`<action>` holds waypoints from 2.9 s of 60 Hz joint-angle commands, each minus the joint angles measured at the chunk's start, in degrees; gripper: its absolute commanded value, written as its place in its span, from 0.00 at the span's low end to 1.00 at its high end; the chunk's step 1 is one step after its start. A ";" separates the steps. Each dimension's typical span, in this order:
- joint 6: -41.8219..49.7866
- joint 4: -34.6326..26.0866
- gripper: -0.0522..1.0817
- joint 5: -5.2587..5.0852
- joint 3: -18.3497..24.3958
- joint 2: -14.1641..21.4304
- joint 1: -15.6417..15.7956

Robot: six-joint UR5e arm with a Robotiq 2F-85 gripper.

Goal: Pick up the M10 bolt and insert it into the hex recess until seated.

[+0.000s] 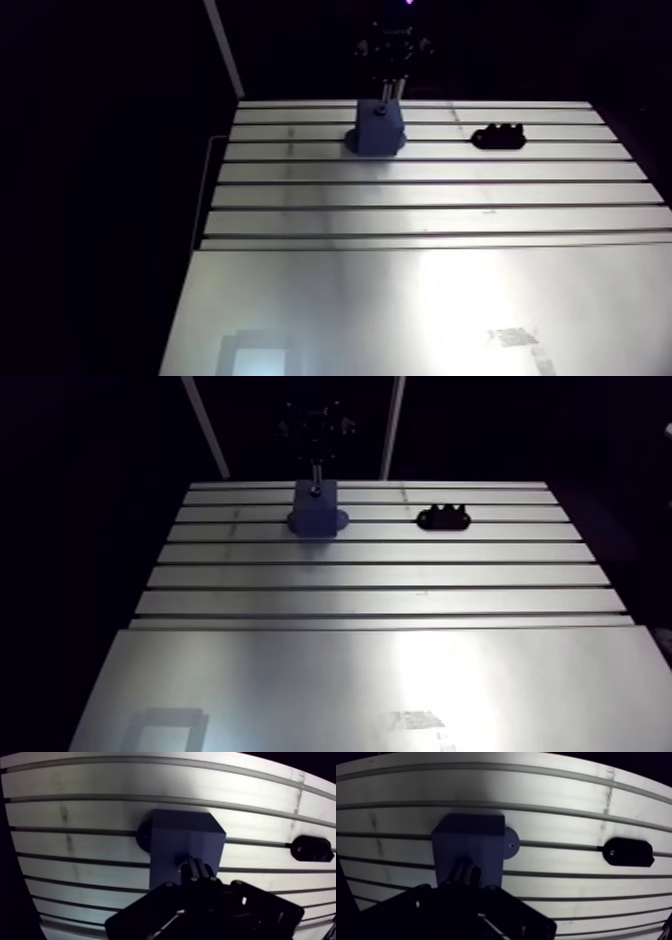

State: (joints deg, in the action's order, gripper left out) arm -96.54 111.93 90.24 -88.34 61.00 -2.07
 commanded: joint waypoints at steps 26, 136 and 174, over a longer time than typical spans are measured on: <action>-0.01 0.01 1.00 -0.36 -0.03 -0.15 0.22; -0.71 0.01 1.00 -0.20 -1.26 -0.41 0.40; -0.80 0.01 1.00 -0.11 -1.35 -0.41 0.40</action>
State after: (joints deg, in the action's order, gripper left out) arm -97.33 111.95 90.06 -89.65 60.59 -1.63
